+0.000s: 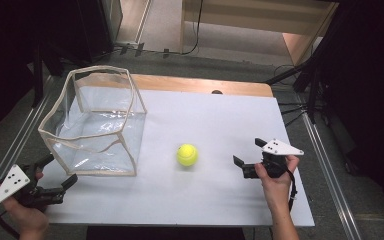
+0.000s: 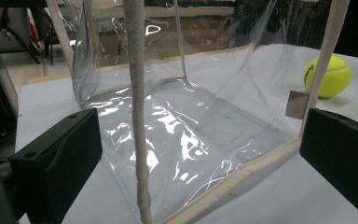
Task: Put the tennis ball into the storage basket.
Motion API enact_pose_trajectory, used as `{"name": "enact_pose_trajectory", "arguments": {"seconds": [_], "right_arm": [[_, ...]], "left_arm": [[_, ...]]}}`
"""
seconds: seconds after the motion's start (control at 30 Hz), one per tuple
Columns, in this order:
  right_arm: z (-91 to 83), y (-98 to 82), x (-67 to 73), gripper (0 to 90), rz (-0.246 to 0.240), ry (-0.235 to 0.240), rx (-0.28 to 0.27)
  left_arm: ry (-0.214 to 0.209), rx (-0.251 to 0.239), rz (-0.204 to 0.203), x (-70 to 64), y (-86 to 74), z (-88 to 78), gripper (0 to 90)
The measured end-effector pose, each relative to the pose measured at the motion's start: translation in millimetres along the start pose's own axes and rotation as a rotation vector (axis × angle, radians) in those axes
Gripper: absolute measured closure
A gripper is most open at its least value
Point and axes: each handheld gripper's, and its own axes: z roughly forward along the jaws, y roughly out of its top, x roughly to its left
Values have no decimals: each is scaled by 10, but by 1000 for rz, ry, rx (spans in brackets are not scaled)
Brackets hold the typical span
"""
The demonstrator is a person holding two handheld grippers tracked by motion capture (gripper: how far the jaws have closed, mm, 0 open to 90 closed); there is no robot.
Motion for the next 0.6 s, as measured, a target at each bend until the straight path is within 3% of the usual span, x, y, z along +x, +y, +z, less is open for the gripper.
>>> {"name": "enact_pose_trajectory", "arguments": {"seconds": [0.2, 0.6], "right_arm": [[113, 132, 51, 0, -9, 34, 18], [333, 303, 145, 0, -71, 83, 91]], "left_arm": [[0, -1, 1, 0, -2, 3, 0], [-2, 0, 4, -2, -1, 7, 0]]}}
